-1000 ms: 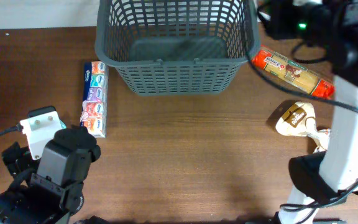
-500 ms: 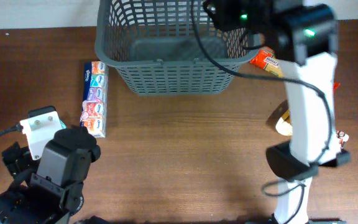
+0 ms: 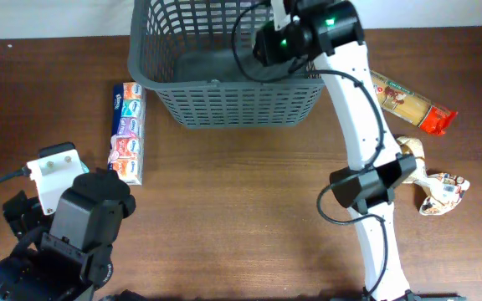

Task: Pack container
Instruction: 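Carry the Knorr jar with the right gripper over the basket, then lower the Knorr jar into the basket and open the right gripper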

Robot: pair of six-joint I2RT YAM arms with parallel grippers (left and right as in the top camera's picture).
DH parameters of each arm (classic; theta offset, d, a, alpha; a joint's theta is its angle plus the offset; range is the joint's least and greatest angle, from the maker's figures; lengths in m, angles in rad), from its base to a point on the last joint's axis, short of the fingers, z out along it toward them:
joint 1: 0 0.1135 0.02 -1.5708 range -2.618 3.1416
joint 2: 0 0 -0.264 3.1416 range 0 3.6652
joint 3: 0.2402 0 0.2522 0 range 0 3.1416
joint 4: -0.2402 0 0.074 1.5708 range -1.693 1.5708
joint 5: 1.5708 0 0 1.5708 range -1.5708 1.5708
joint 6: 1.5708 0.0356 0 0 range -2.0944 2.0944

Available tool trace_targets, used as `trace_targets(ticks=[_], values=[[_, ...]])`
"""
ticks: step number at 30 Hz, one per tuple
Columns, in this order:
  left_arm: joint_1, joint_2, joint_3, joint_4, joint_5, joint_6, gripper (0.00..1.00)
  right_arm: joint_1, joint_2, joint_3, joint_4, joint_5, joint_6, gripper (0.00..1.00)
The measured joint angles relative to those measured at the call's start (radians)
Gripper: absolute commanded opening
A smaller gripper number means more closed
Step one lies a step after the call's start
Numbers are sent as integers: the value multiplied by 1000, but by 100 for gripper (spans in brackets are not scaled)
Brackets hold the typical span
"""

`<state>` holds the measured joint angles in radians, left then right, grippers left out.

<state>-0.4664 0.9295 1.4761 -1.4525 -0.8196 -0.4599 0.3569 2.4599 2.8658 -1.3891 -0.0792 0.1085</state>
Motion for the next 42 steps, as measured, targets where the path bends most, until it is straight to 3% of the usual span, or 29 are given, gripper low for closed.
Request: trace_targets(ticks=[13, 19, 42], values=[[0, 0, 0, 0, 0, 0, 100, -56, 113, 0, -44, 10, 0, 5], [0, 0, 0, 0, 0, 0, 99, -84, 113, 0, -47, 10, 0, 14], [0, 0, 0, 0, 0, 0, 99, -81, 113, -42, -24, 6, 0, 15]])
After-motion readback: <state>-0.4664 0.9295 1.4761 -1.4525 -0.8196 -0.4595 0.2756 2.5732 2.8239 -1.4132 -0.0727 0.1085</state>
